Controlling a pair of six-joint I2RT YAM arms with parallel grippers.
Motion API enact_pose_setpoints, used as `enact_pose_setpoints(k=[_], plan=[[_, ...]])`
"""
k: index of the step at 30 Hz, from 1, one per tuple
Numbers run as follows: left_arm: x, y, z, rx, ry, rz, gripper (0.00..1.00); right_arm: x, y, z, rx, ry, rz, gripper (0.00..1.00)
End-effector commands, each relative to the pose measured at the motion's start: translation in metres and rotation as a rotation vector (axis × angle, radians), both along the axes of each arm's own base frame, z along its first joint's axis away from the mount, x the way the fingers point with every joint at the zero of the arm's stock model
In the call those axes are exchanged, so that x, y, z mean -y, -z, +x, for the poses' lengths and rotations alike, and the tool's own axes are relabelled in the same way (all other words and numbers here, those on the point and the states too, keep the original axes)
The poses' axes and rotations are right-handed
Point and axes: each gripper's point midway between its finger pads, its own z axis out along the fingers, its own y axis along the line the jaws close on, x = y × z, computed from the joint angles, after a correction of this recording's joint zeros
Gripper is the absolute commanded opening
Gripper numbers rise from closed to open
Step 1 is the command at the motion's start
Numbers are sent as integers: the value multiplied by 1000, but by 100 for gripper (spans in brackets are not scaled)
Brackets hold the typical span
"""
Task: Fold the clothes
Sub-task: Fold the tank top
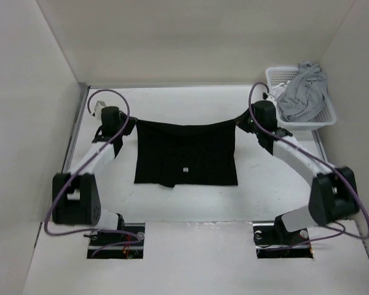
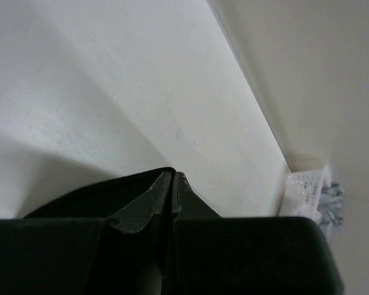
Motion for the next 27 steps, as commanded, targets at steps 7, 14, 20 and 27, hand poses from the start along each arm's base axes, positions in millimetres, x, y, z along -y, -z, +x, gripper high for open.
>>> enact_pose_setpoints(k=[7, 14, 20, 27], plan=[[-20, -48, 137, 138, 4, 59, 0, -19, -55, 136, 97, -101, 154, 0], [-37, -10, 111, 103, -53, 19, 0, -13, -30, 111, 70, -95, 150, 0], [-41, 23, 79, 97, -68, -30, 0, -2, 12, 65, 38, -73, 153, 0], [-36, 51, 44, 82, -79, -61, 0, 4, 67, 26, -44, -42, 165, 0]])
